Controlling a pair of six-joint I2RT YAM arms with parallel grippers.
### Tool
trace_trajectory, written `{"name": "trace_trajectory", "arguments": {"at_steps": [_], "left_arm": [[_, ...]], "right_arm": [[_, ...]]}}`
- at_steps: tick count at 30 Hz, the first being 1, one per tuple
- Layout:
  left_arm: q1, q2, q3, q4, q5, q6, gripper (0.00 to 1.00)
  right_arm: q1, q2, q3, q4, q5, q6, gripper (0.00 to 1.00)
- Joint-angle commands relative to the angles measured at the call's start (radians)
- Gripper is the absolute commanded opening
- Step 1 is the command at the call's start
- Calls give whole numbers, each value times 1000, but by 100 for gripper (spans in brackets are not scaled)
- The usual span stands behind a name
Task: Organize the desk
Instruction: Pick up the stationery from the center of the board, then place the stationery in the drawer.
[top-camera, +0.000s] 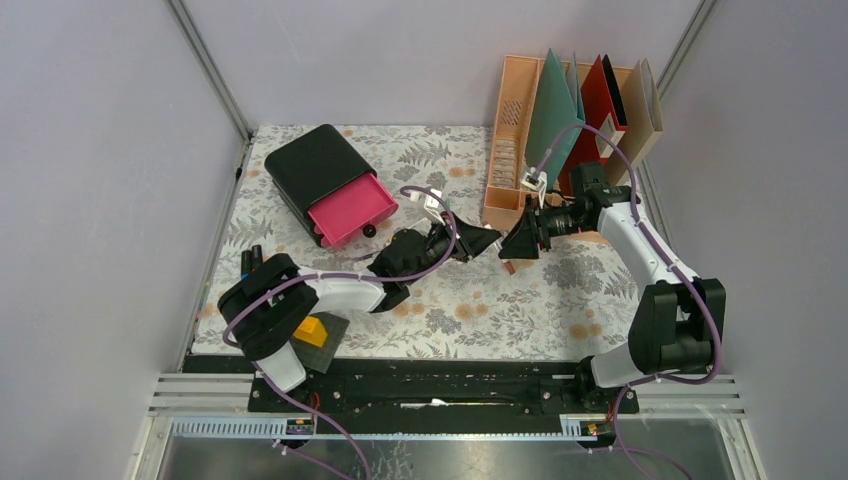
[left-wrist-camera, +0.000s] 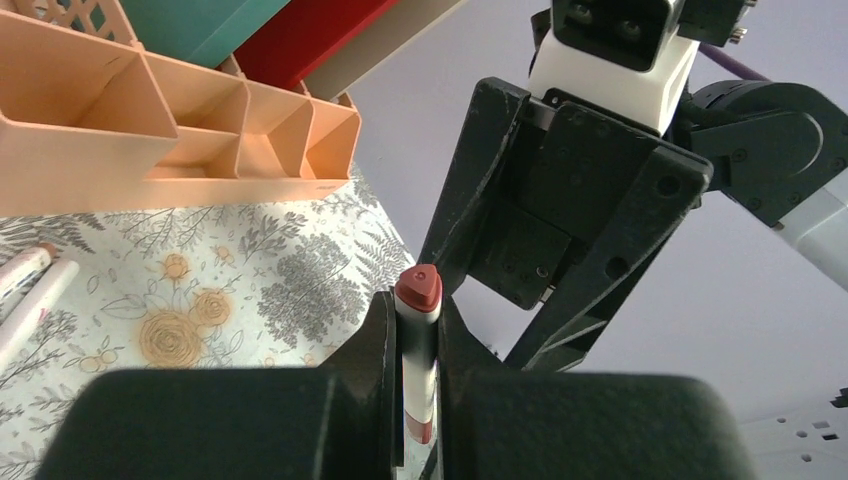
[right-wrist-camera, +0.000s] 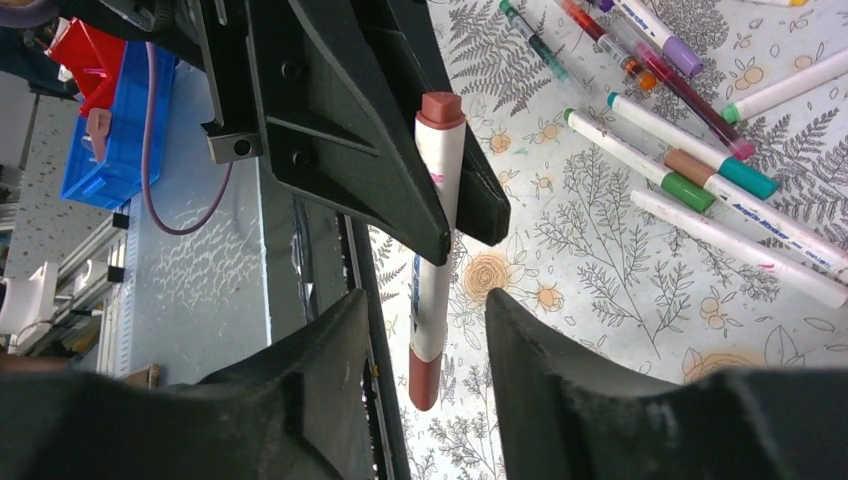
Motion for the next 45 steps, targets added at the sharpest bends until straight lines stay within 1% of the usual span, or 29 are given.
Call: {"name": "trace_trajectory", "arguments": {"at_steps": [1,6,10,14,16,22,28,30,33,39,42,45], "left_arm": [[-5,-91,11,-73,-33,70,0],[-3,-184,11,-278,-129,168,0],[15,-263,40,-510,-217,306,0],[71,-315,109,-776,-238,467,0],[117,-332,149,-900,-238,529,0],[192,-390,258,-1143,-267,723,0],[248,-409,355,-1304,-324,871,0],[259,-406,375,-1336,-376,900,0],[272,-401,406,-1374,-468,943,0],[309,-360,464,-1438,-577,1041,0],[330,-332,504,-1466,-603,1080,0],[354,-308,531,-1467,-601,1124,0]], "right_arm": [[12,-29,-4,-11,23,-25,58],[11,-55,-12,-2,86,-31,66],[12,-82,-25,14,143,-30,67],[12,-98,-33,23,184,-31,68],[12,-101,-34,23,199,-33,68],[12,-101,-35,23,239,-42,68],[12,-97,-38,23,259,-48,68],[12,-95,-38,23,266,-50,68],[12,-96,-40,23,273,-51,68],[12,-105,-43,22,273,-54,68],[11,-108,-46,22,266,-54,68],[11,-111,-47,21,260,-56,68]]}}
